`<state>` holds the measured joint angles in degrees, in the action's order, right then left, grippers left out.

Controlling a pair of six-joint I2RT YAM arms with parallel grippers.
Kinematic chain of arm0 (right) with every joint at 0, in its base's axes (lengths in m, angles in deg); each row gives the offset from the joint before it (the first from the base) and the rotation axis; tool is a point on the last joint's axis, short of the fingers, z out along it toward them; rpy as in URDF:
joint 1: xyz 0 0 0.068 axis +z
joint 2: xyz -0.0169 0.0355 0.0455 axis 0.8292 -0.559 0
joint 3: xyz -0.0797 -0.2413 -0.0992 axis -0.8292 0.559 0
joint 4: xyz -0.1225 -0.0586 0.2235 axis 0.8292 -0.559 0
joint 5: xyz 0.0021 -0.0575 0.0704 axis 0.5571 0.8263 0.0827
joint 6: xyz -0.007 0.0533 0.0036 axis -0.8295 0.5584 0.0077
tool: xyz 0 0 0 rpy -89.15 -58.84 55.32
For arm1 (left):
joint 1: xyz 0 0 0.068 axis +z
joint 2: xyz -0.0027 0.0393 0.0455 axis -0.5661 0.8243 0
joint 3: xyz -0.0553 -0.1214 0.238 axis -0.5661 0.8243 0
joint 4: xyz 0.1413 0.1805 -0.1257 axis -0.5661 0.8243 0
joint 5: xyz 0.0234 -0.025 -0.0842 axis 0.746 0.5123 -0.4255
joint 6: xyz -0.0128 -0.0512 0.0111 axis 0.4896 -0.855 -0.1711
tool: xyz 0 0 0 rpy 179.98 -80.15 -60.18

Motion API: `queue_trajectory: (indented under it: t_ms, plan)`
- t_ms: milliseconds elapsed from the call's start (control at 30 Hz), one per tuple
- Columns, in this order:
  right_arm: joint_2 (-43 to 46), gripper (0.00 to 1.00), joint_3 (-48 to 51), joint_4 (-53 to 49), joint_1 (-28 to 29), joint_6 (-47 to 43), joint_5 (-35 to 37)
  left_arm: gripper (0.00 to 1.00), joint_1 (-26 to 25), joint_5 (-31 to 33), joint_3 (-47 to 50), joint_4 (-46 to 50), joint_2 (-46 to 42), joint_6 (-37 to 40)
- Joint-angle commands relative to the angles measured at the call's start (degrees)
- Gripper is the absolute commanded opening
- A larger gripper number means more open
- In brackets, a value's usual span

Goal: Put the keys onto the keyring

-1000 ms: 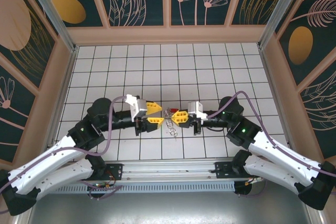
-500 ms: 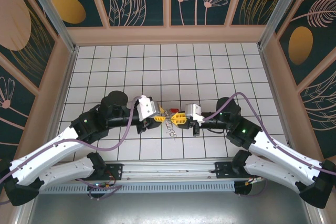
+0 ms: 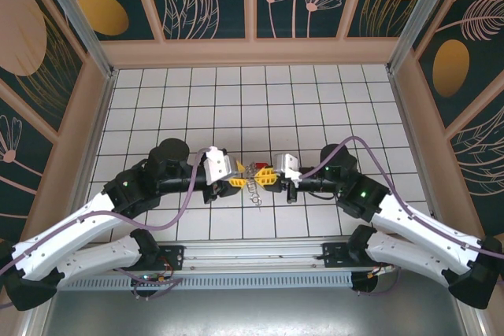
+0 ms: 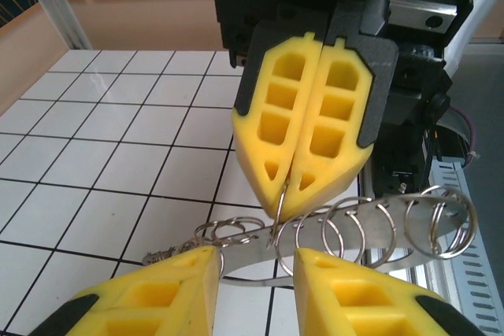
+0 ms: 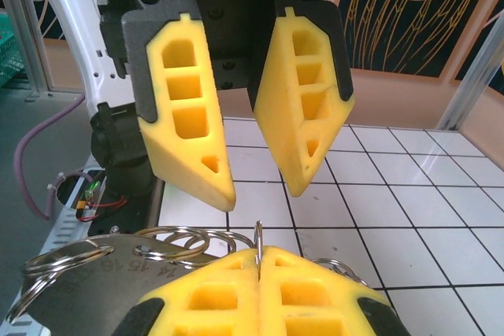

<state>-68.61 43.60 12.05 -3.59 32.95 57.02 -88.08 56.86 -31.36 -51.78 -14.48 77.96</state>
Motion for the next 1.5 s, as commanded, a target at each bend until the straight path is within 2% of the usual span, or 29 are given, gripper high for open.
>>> queue_trajectory:
  t_ms: [0, 267, 533, 733, 933, 1167, 1333, 1467]
  plan:
    - [-0.5, 0.0, -2.4, 1.0, 0.8, -1.0, 1.0, 0.32, -0.4, -2.2, 0.8, -2.5, 0.4, 0.6]
    - [-1.4, 0.0, -2.5, 2.3, 1.1, -1.4, -0.2, 0.3, -0.8, -1.9, 1.3, -3.1, 1.9, 0.7]
    - [-1.4, 0.0, -1.6, 3.8, 1.6, -0.8, -1.5, 0.17, -0.9, -0.1, 1.7, -3.4, 2.6, 1.1]
    - [-0.9, 0.0, -1.2, 4.3, 2.0, -1.1, -2.3, 0.16, -0.8, -0.3, 1.9, -4.0, 3.3, 0.8]
    - [-0.8, 0.0, -1.0, 4.1, 2.1, -1.4, -1.6, 0.0, -1.8, -0.2, 2.0, -4.6, 3.5, 0.4]
    - [0.5, 0.0, -0.3, 4.0, 2.3, -1.5, 0.4, 0.0, -1.8, 1.7, 5.0, -11.1, -0.4, -3.1]
    - [2.3, 0.22, 1.2, 4.1, 2.6, -0.7, 3.4, 0.0, -1.9, 1.4, 8.0, -16.0, -3.3, -5.9]
    - [3.7, 0.25, 2.7, 4.2, 3.5, 0.0, 6.7, 0.0, -1.8, 1.0, 8.5, -16.7, -3.3, -6.3]
